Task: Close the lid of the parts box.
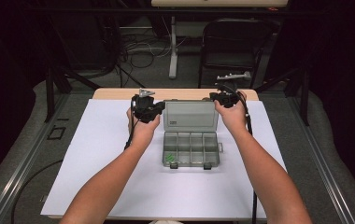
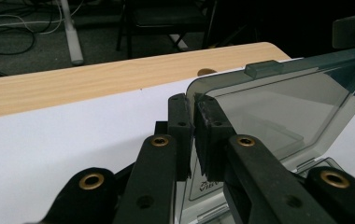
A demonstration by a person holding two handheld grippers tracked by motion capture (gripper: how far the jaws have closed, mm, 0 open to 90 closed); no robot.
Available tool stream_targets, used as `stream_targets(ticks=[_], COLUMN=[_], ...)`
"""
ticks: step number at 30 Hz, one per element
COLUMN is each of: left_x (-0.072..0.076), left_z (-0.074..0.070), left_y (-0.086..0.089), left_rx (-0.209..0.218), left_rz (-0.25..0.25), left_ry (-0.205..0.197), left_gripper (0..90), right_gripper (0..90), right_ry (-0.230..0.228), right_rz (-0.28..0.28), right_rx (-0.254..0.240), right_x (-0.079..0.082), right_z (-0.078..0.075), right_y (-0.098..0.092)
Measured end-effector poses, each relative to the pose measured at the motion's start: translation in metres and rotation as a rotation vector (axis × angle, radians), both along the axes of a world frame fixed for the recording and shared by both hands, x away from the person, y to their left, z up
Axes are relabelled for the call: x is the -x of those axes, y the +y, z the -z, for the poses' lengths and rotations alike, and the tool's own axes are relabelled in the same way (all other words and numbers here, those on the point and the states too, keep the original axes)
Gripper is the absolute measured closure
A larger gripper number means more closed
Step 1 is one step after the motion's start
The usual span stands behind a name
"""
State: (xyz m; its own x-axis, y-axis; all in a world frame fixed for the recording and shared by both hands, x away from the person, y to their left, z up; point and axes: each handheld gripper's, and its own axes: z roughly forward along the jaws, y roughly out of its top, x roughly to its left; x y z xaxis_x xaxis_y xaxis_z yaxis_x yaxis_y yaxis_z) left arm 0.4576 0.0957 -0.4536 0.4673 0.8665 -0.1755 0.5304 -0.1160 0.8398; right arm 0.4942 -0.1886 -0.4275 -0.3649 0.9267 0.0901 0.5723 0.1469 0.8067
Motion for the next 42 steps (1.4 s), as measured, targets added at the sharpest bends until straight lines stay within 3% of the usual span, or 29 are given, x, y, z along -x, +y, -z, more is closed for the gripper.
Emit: stream_targets(ticks=[6,17,22,28,36,42], left_x=[0.006,0.026,0.026,0.023,0.025,0.028], left_z=[-0.002,-0.011,-0.008,-0.002,0.002,0.004], left_y=[0.004,0.008,0.002,-0.004,-0.012,-0.019], left_rx=[0.029,0.035,0.057,0.033,0.023,0.025], left_rz=[0.036,0.11,0.113,0.131,0.163,0.184], left_ry=[0.021,-0.013,0.026,0.062,0.068,0.078], left_gripper=[77.8,76.6,71.7,78.9,89.2,89.8], right_gripper=[90.0,90.0,90.0,90.0,90.0,90.0], right_ry=[-0.001,-0.005,-0.001,0.001,0.007,0.01], right_rz=[-0.01,-0.027,-0.034,-0.058,-0.089,-0.104], right_rx=[-0.006,-0.012,-0.021,-0.013,-0.031,-0.037], right_x=[0.002,0.006,0.008,0.013,0.02,0.025], right_z=[0.0,-0.004,-0.004,-0.007,-0.003,0.001], right_y=[0.0,-0.001,-0.001,0.0,0.002,0.001])
